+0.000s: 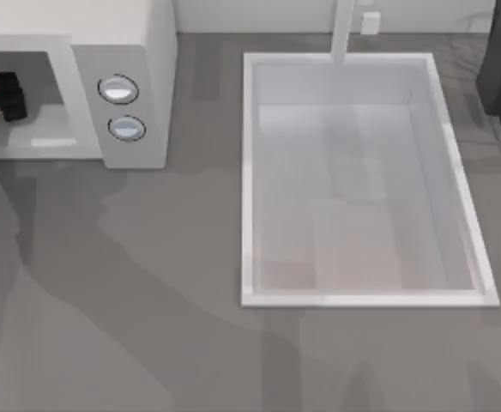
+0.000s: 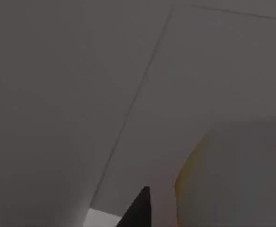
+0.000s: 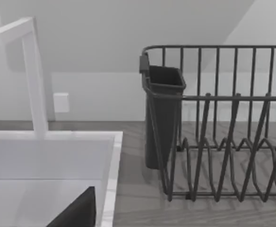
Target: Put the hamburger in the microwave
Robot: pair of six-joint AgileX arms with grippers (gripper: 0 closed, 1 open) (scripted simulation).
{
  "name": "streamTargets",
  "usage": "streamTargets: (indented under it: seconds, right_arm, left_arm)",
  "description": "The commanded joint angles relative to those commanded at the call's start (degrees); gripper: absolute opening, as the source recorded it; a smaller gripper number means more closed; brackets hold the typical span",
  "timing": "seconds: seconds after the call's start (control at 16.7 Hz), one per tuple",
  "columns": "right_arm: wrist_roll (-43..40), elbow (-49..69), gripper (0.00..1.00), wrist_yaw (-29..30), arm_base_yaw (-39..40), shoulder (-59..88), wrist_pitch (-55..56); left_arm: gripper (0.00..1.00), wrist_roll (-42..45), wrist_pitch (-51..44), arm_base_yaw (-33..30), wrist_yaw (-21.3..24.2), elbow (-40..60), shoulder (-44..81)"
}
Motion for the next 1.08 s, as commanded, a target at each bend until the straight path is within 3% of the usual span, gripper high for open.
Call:
streamTargets:
  seconds: [0.42, 1.08]
  right_arm:
    - [0.00, 0.00, 1.00, 0.00, 0.00, 0.00, 0.00]
    - [0.00, 0.00, 1.00, 0.00, 0.00, 0.00, 0.00]
  left_arm:
    - [1.00, 0.66, 7.91, 2.12, 1.17, -5.22, -7.87]
    - [1.00, 2.74, 21.70, 4.81, 6.26, -30.59, -21.40]
